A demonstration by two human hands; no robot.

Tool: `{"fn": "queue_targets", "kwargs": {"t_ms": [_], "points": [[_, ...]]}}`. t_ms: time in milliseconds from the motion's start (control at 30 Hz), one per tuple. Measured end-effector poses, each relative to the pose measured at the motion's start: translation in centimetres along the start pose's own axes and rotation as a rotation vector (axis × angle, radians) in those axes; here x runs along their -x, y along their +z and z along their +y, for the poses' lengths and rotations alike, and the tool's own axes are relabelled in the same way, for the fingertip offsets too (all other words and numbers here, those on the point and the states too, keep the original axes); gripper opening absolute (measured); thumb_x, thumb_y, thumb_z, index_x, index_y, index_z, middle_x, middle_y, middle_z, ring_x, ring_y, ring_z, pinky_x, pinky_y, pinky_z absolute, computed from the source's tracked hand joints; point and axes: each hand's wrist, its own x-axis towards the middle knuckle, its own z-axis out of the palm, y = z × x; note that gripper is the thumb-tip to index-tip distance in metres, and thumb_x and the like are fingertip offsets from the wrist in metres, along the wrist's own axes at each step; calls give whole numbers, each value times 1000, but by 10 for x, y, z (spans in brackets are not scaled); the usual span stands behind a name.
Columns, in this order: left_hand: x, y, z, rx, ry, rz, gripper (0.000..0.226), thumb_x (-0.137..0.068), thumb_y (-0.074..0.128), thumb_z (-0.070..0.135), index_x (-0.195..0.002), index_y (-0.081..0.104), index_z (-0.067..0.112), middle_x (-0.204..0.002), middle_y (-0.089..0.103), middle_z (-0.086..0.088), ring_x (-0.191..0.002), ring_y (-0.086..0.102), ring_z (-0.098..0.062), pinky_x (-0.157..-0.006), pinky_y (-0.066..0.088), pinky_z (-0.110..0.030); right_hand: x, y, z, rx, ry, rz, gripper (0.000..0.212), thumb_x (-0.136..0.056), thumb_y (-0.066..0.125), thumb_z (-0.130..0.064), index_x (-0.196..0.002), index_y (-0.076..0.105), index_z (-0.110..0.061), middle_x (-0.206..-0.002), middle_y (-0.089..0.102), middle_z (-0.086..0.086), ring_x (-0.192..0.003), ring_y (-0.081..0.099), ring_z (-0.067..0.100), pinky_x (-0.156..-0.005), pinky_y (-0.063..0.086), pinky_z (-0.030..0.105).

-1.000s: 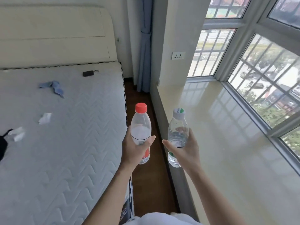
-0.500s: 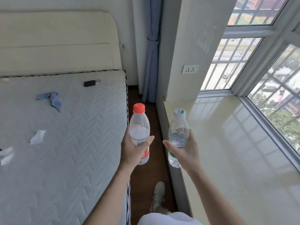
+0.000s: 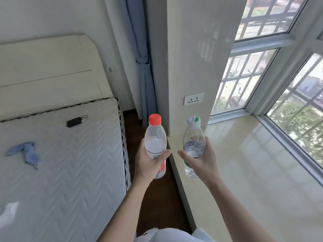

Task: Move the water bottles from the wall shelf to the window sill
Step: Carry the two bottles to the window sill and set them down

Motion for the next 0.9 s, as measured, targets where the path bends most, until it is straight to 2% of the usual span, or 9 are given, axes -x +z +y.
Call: {"fn": "queue_targets", "kwargs": {"t_ms": [200,333,400,533,567,633,700,800,900], "points": [[-73,45,-5,29,4,-146,60,-59,77,61,-111,50,46,-109,64,16,-102,61,2,-79,48,-11,-58,-13,19,13,54,100,47,-68,91,-24,-102,58,-29,-86,67,-19,-81,67,3,-69,49,14],[-128,87,-1,36,11,-297,61,-62,85,55,-110,51,45,-108,62,23,-99,59,12,-77,43,-4,-100,-27,30,42,104,240,46,-68,91,-24,-98,56,-29,-85,67,-18,-78,66,4,-69,49,19],[-156,113,-1,40,23,-393,59,-62,88,49,-107,51,44,-105,62,20,-95,59,13,-76,43,-4,-121,-35,36,72,121,318,47,-67,91,-25,-98,56,-29,-88,66,-17,-79,66,4,-72,50,23],[-206,163,13,37,12,-614,47,-71,84,34,-102,50,43,-99,60,27,-97,56,16,-77,34,5,-157,-53,44,102,182,500,55,-61,93,-33,-101,56,-28,-91,68,-12,-82,68,6,-75,54,29],[-218,175,13,44,10,-667,49,-71,85,36,-105,51,42,-102,62,25,-100,57,12,-82,36,3,-165,-57,45,103,198,542,55,-61,93,-32,-101,56,-28,-93,68,-10,-83,68,6,-75,55,30],[-241,196,13,55,0,-762,62,-64,86,48,-116,54,37,-110,66,16,-108,61,-1,-91,46,-15,-178,-63,47,107,218,632,56,-62,94,-30,-103,56,-28,-95,67,-10,-85,67,6,-77,54,28],[-260,220,12,38,-8,-844,65,-62,87,47,-118,56,33,-110,68,13,-106,63,-7,-91,51,-28,-188,-70,49,97,238,731,56,-62,93,-29,-104,56,-28,-95,65,-13,-87,66,5,-76,51,22],[-274,253,12,43,4,-952,57,-62,89,36,-111,60,31,-101,70,10,-96,67,-9,-85,54,-30,-192,-79,55,71,267,869,56,-61,92,-31,-103,56,-27,-98,62,-16,-90,63,5,-75,46,13],[-276,283,8,26,-11,-1060,54,-64,89,24,-111,61,25,-87,72,12,-79,68,-10,-70,56,-25,-185,-89,66,60,314,992,54,-60,90,-32,-102,56,-29,-100,61,-17,-94,61,3,-77,45,13]]}}
